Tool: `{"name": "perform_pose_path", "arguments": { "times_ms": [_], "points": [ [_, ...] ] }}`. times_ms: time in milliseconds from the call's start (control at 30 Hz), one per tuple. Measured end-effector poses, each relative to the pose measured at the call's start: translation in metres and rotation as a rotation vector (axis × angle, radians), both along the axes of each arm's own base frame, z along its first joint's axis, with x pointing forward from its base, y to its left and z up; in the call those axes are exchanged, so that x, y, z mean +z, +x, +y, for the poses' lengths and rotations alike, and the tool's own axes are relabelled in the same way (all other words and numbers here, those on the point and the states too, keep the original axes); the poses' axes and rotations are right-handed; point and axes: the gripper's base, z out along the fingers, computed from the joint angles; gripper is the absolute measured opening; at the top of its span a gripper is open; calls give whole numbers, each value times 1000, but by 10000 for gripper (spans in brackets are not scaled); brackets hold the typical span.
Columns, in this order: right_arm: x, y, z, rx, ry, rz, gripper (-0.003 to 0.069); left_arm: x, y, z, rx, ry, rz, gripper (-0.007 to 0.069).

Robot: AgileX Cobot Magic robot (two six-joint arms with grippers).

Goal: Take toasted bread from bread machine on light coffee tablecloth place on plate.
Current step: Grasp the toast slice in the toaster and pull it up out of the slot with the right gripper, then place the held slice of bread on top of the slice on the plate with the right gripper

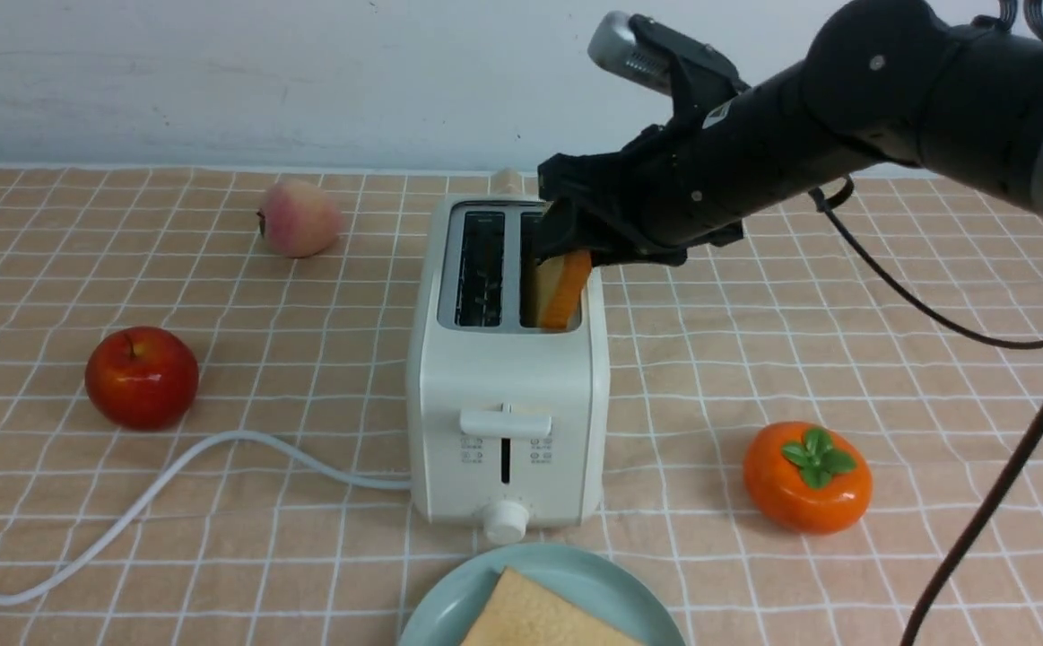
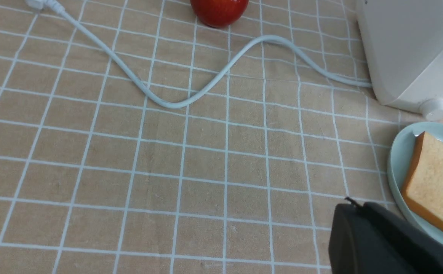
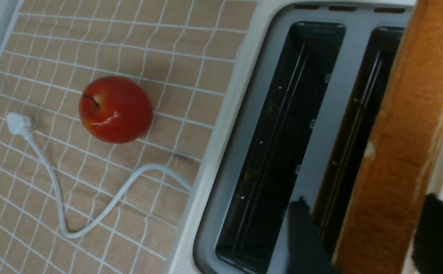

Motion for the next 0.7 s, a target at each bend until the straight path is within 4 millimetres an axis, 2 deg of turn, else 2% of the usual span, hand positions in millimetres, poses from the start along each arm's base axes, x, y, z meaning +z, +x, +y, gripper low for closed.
{"name": "perform_pose_path", "arguments": {
  "times_ms": [33,67,100,133,167,200,233,300,333,400,467,567,633,667,700],
  "points": [
    [9,-3,-3,8,-4,-14,144,0,0,0,-1,-1,1,-14],
    [22,-7,-7,16,-6,-34,80,0,0,0,-2,-2,1,-14],
    [39,-13,-14,17,-5,-68,63,0,0,0,-2,-2,1,-14],
    [39,-13,-14,19,-7,-65,63,0,0,0,-2,-2,2,-14],
    [63,-23,-23,19,-4,-117,71,0,0,0,-2,-2,2,-14],
    [73,-28,-27,18,0,-138,73,0,0,0,-2,-2,2,-14],
    [105,-46,-41,16,8,-205,74,0,0,0,-2,-2,2,-14],
    [133,-69,-54,19,19,-257,74,0,0,0,-4,1,-4,-14],
    [133,-69,-55,21,16,-253,74,0,0,0,-4,1,-4,-14],
    [160,-111,-72,80,-22,-271,74,1,1,-1,-13,10,-20,-14],
    [162,-132,-78,163,-84,-235,74,2,2,-1,-16,10,-35,-14],
    [160,-150,-81,243,-126,-199,74,1,6,-2,-19,5,-63,-14],
    [156,-154,-82,256,-127,-185,74,-1,8,-3,-20,5,-69,-14],
    [144,-154,-80,271,-121,-139,74,-3,11,-4,-23,4,-79,-14],
    [140,-154,-80,276,-118,-123,74,-3,12,-4,-24,3,-82,-14]
  ]
}}
